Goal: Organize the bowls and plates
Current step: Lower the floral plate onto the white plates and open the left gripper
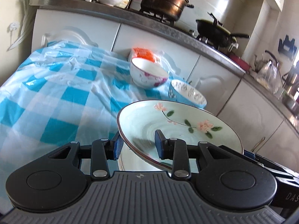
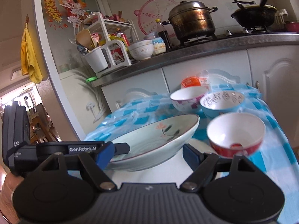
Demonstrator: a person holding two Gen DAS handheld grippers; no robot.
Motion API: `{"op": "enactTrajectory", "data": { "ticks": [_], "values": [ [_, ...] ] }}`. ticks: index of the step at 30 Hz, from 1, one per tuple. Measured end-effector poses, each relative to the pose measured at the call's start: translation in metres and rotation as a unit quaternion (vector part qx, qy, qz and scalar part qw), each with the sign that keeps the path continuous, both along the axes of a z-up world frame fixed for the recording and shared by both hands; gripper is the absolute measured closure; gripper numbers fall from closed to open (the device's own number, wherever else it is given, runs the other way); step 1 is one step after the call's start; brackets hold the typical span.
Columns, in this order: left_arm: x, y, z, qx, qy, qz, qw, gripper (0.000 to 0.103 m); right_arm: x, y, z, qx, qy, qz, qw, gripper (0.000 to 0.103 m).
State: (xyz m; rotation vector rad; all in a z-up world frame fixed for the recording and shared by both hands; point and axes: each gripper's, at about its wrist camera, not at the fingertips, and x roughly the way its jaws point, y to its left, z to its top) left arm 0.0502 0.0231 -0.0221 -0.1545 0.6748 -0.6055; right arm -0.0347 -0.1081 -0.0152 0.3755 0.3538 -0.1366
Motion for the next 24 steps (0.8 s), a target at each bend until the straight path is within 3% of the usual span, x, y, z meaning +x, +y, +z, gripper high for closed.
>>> {"op": "enactTrajectory", "data": {
  "ticks": [6,14,16,18,21,24],
  "values": [
    [-0.005,-0.002,-0.004,0.03,-0.007,0.001,0.9995,0.065,-0.011,0.0,-0.014,0.019,0.017,-0.005,1.0,0.022],
    [-0.012,-0.007,-0.009,0.063,-0.036,0.003,0.9973,0.068,-0.018,0.003,-0.019,0.003,0.028,-0.006,1.0,0.021],
    [-0.017,-0.01,-0.008,0.067,-0.045,-0.003,0.9967,0.068,-0.022,0.005,-0.018,-0.009,0.015,0.003,1.0,0.022],
    [-0.021,-0.011,-0.008,0.069,-0.049,-0.008,0.9964,0.077,-0.024,0.013,-0.011,-0.031,0.0,0.018,0.999,0.023],
    [-0.018,-0.007,-0.012,0.066,-0.026,-0.01,0.9974,0.076,-0.025,0.024,-0.007,-0.077,0.0,0.017,0.997,0.022],
    [-0.021,-0.006,-0.013,0.067,-0.031,-0.012,0.9972,0.076,-0.028,0.021,-0.008,-0.063,-0.009,0.022,0.998,0.017]
  ]
}}
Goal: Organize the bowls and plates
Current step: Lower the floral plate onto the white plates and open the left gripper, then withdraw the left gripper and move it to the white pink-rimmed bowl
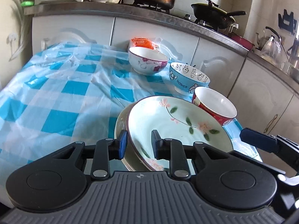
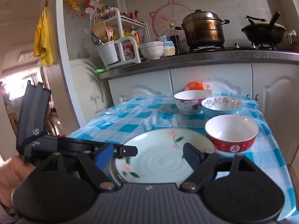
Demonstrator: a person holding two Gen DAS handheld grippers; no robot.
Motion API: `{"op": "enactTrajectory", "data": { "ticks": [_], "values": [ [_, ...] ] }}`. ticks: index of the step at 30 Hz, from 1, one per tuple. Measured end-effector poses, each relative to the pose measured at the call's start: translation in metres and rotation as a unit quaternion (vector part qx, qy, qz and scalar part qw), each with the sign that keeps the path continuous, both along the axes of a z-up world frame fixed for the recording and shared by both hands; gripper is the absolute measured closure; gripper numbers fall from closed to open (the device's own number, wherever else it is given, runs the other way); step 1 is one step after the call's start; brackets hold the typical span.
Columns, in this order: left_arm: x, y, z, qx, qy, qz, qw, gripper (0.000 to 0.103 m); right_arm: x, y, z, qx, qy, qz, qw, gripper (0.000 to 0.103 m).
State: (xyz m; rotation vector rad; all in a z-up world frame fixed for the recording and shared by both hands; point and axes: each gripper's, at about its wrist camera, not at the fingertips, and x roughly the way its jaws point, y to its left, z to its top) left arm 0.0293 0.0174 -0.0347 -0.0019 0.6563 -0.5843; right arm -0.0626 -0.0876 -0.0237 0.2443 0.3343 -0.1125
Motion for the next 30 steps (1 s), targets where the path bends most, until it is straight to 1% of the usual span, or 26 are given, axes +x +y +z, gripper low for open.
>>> {"op": "enactTrajectory", "data": {
  "ticks": [3,5,8,9,10,11,12,13,14,16,17,18,19,23,26,30],
  "values": [
    [-0.001,0.001,0.002,-0.001,0.005,0.0,1.0,0.069,-0.001,-0.003,-0.002,0.008,0.001,-0.006,1.0,0.013],
    [-0.002,0.002,0.003,0.001,0.004,-0.002,1.0,0.065,-0.003,-0.004,-0.002,0.009,-0.004,-0.01,1.0,0.007],
    [-0.003,0.004,0.005,-0.002,0.006,-0.003,1.0,0.059,-0.006,-0.007,-0.002,0.007,-0.009,-0.022,1.0,0.004],
    [-0.005,0.004,0.006,-0.002,0.004,-0.006,1.0,0.053,-0.007,-0.009,-0.002,0.011,-0.009,-0.026,1.0,0.003],
    [-0.007,0.005,0.009,-0.001,-0.005,-0.007,1.0,0.038,-0.008,-0.011,-0.003,0.017,-0.009,-0.031,0.999,0.002],
    [-0.01,0.005,0.011,0.005,-0.016,0.0,0.9999,0.032,-0.009,-0.014,-0.004,0.023,-0.009,-0.036,0.999,0.001],
    [-0.013,0.007,0.014,0.008,-0.028,0.006,0.9995,0.027,-0.009,-0.017,-0.005,0.028,-0.008,-0.041,0.999,0.001],
    [-0.014,0.009,0.016,0.011,-0.036,0.008,0.9993,0.026,-0.01,-0.02,-0.006,0.033,-0.007,-0.046,0.998,0.001],
    [-0.015,0.011,0.018,0.01,-0.036,0.007,0.9993,0.025,-0.011,-0.022,-0.007,0.039,-0.007,-0.05,0.998,0.001],
    [-0.014,0.016,0.02,0.005,-0.033,0.015,0.9993,0.017,-0.013,-0.027,-0.008,0.052,-0.008,-0.06,0.997,0.001],
    [-0.015,0.019,0.02,0.004,-0.035,0.023,0.9991,0.014,-0.014,-0.029,-0.009,0.058,-0.009,-0.065,0.996,0.001],
    [-0.016,0.021,0.02,0.005,-0.037,0.028,0.9989,0.01,-0.015,-0.03,-0.009,0.061,-0.01,-0.071,0.996,0.001],
    [-0.016,0.023,0.02,0.007,-0.039,0.032,0.9987,0.003,-0.016,-0.032,-0.009,0.064,-0.009,-0.077,0.995,0.001],
    [-0.017,0.033,0.018,-0.002,-0.036,0.064,0.9973,0.001,-0.019,-0.034,-0.011,0.069,-0.005,-0.097,0.993,0.001],
    [-0.022,0.04,0.016,-0.016,-0.049,0.099,0.9938,0.0,-0.02,-0.033,-0.012,0.059,-0.003,-0.108,0.992,0.001],
    [-0.03,0.046,0.015,-0.023,-0.063,0.104,0.9923,0.0,-0.023,-0.033,-0.014,0.049,-0.004,-0.112,0.993,0.001]
  ]
}}
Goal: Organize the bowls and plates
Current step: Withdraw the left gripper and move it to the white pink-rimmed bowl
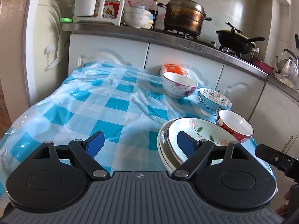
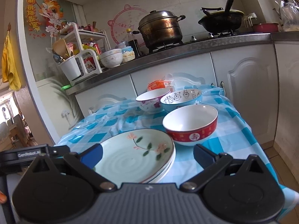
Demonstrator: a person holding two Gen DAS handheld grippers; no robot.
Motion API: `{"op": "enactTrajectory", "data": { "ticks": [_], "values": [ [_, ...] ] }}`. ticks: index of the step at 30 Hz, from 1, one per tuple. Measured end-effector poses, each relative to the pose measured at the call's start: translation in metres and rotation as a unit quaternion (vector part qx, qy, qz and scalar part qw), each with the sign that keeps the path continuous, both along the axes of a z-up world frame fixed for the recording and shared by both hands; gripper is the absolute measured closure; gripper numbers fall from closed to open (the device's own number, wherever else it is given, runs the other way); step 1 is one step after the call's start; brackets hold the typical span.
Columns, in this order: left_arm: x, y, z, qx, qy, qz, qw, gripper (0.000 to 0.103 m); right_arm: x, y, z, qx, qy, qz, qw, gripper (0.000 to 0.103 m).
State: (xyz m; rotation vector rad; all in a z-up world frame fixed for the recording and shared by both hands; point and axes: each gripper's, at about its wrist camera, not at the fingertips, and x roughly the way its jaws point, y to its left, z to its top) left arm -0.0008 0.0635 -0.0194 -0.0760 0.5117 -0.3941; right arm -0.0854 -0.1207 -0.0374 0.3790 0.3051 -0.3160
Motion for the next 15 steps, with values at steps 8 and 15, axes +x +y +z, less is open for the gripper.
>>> {"op": "enactTrajectory", "data": {
  "ticks": [8,15],
  "values": [
    [-0.013,0.004,-0.004,0.013,0.023,-0.037,0.999,0.0,-0.008,0.0,-0.004,0.019,-0.007,0.013,1.0,0.001],
    [-0.021,0.006,-0.009,0.021,0.066,-0.061,0.9958,0.0,-0.011,0.01,-0.002,0.018,0.049,0.014,0.999,0.001]
  ]
}}
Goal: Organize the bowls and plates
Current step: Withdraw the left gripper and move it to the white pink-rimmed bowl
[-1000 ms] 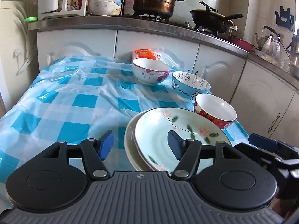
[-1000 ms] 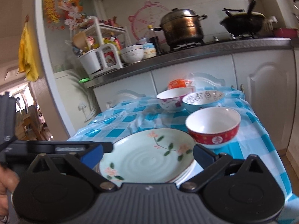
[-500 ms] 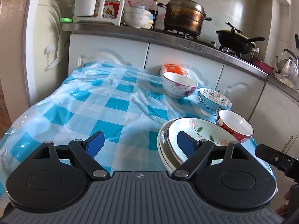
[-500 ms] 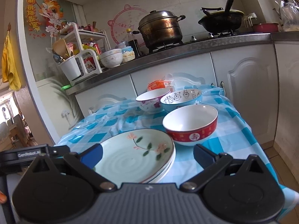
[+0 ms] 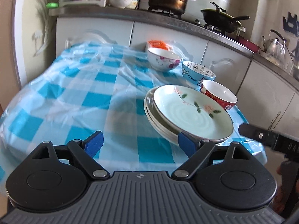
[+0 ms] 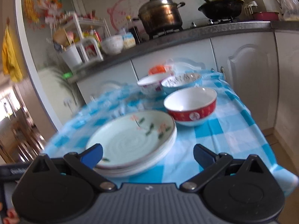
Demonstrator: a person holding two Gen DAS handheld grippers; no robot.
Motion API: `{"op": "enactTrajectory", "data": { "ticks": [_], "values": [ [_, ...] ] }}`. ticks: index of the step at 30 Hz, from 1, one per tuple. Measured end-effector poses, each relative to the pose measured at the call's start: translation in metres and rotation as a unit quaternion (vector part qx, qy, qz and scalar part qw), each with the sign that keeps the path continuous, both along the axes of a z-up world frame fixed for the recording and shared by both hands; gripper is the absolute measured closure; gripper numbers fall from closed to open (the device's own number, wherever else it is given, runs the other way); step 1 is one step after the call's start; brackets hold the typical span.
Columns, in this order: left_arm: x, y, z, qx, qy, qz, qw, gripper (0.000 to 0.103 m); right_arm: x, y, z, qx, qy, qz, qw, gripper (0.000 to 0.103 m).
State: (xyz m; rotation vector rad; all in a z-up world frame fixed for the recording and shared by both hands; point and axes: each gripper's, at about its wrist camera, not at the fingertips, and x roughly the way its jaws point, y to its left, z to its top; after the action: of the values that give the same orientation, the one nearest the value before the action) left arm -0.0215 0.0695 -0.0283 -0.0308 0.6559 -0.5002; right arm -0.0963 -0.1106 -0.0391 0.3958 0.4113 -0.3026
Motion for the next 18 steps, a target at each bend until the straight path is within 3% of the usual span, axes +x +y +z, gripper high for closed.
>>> {"op": "enactTrajectory", "data": {
  "ticks": [6,13,18],
  "values": [
    [-0.003,0.001,0.0,0.016,-0.014,0.023,0.9995,0.0,-0.011,0.018,0.003,-0.068,0.033,-0.032,0.997,0.001],
    [-0.007,0.001,-0.002,0.018,-0.035,0.028,0.9988,0.0,-0.024,0.005,0.003,-0.033,0.04,-0.068,0.996,0.001],
    [0.003,-0.002,0.0,0.002,-0.026,0.018,0.9995,0.0,-0.034,-0.013,0.001,-0.006,0.027,-0.101,0.995,0.001]
  ]
}}
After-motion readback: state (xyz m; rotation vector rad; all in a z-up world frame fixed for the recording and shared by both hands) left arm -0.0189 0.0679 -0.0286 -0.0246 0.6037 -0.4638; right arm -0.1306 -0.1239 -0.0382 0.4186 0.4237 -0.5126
